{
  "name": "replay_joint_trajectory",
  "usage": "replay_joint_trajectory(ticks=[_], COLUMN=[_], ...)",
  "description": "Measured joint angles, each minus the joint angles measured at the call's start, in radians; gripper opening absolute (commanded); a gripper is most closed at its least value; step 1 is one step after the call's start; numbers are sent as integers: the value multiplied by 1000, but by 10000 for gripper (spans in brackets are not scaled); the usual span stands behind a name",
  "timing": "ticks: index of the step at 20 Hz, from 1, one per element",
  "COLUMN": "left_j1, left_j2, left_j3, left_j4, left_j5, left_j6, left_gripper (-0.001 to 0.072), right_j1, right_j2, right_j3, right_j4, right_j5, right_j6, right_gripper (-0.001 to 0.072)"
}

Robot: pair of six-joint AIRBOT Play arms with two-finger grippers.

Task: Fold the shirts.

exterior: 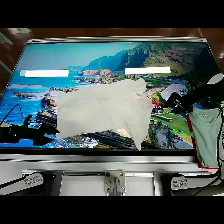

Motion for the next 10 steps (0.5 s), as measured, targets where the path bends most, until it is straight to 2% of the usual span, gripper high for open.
replay_joint_trajectory(ticks=[2,3,4,6,7,10], left_j1=[-26,-40,-57,-95,-112,-144], left_j2=[-8,-13,-22,-46,-54,-66], left_j3=[-4,-5,-6,-10,-12,-10], left_j4=[-26,-37,-51,-60,-62,-77], left_j5=[32,45,68,110,119,119], left_j6=[-6,-8,-9,-10,-9,-10], left_gripper=[656,572,404,114,39,40], right_j1=[5,6,6,6,6,27], right_j2=[0,0,0,0,0,1], right_j3=[-4,-4,-5,-8,-17,-90], right_j4=[3,2,-2,-30,-43,-71], right_j5=[-4,-5,-5,-5,-5,-8], right_j6=[-3,-3,-2,6,10,19], right_gripper=[604,604,604,622,633,633])
